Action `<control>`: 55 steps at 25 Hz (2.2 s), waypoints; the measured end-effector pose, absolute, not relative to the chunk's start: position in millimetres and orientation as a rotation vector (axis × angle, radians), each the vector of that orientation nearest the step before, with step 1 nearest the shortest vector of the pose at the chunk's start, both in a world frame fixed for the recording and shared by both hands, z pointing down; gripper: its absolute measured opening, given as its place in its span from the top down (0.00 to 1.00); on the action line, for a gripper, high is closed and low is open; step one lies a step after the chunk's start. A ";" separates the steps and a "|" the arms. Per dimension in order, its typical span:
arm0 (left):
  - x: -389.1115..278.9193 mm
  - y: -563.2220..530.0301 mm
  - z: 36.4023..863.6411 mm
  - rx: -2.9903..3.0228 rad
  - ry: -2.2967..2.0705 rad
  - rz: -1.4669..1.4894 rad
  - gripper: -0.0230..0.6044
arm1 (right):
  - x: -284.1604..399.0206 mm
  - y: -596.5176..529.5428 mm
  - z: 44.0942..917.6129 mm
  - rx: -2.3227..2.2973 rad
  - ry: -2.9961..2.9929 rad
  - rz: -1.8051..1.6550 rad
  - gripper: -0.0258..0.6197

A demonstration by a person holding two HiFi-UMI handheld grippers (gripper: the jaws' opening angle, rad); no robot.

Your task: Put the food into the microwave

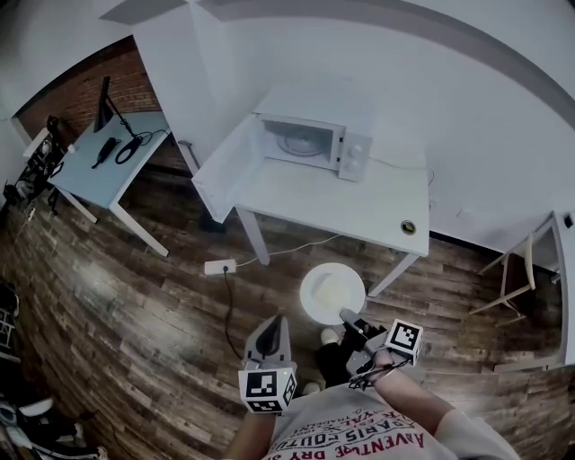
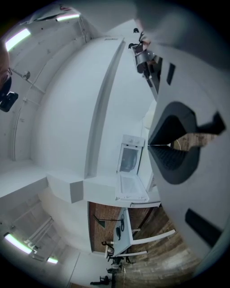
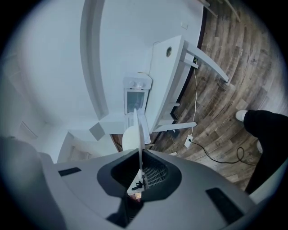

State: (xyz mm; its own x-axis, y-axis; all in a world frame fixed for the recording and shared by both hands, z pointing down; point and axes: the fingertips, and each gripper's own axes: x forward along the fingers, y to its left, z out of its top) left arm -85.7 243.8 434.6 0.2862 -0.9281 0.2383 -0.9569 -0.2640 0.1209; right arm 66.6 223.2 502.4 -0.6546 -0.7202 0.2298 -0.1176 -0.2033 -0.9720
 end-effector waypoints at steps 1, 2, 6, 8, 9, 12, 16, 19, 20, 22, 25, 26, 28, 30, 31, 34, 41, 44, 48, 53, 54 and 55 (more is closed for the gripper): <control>-88.2 236.2 435.7 2.301 -1.752 0.174 0.95 | 63.5 212.5 503.3 -0.967 1.647 -1.922 0.93; -90.7 227.9 435.8 2.290 -1.771 0.174 0.95 | 60.0 201.2 503.9 -0.954 1.659 -1.933 0.93; -101.2 187.2 432.4 2.241 -1.859 0.164 0.95 | 44.0 149.5 504.5 -0.896 1.718 -1.980 0.93; -105.2 164.7 430.9 2.209 -1.897 0.149 0.95 | 39.6 121.6 501.3 -0.874 1.737 -1.995 0.93; -107.2 152.9 430.7 2.191 -1.916 0.145 0.95 | 38.3 107.1 498.9 -0.864 1.750 -1.998 0.93; -109.7 119.1 428.4 2.136 -1.972 0.120 0.95 | 37.7 65.3 492.6 -0.832 1.809 -2.008 0.93; -110.5 72.8 423.0 2.087 -2.036 0.085 0.95 | 40.2 16.8 487.7 -0.801 1.860 -2.023 0.93; -102.5 41.8 419.9 2.082 -2.051 0.076 0.95 | 48.0 -11.3 488.2 -0.788 1.879 -2.028 0.93; -98.6 33.1 419.1 2.088 -2.048 0.084 0.95 | 51.6 -18.5 488.5 -0.787 1.875 -2.030 0.93; -91.2 16.9 418.5 2.097 -2.033 0.099 0.95 | 58.7 -31.1 489.5 -0.788 1.854 -2.036 0.93; -80.8 -5.6 419.9 2.116 -2.001 0.113 0.95 | 70.3 -46.6 493.3 -0.799 1.823 -2.042 0.93; -77.7 -12.8 421.0 2.125 -1.989 0.119 0.95 | 74.2 -51.8 495.3 -0.809 1.812 -2.040 0.93; -72.3 -27.1 422.4 2.149 -1.959 0.131 0.95 | 81.1 -62.8 499.5 -0.838 1.788 -2.030 0.93; -68.5 -41.6 422.8 2.180 -1.927 0.142 0.95 | 85.1 -73.0 502.6 -0.864 1.757 -2.022 0.92; -67.2 -49.6 422.9 2.197 -1.912 0.149 0.95 | 85.7 -78.1 503.2 -0.870 1.742 -2.019 0.92; -66.2 -77.9 423.3 2.252 -1.860 0.168 0.95 | 83.6 -95.8 503.6 -0.883 1.704 -1.996 0.93; -83.1 -150.7 412.7 2.383 -1.720 0.186 0.95 | 62.4 -137.9 503.3 -0.963 1.606 -1.935 0.92; -97.4 -180.7 409.6 2.437 -1.660 0.202 0.95 | 44.4 -156.5 502.4 -0.991 1.560 -1.911 0.92; -119.5 -217.9 412.9 2.494 -1.572 0.225 0.95 | 20.1 -185.2 503.5 -1.029 1.504 -1.857 0.92; -139.1 -252.6 417.9 2.573 -1.440 0.252 0.95 | -8.3 -213.5 508.0 -1.087 1.438 -1.806 0.92; -141.5 -258.3 419.4 2.585 -1.414 0.256 0.95 | -12.8 -217.5 509.1 -1.096 1.424 -1.799 0.92; -143.4 -263.9 421.1 2.596 -1.389 0.261 0.95 | -16.9 -221.2 509.8 -1.104 1.410 -1.792 0.92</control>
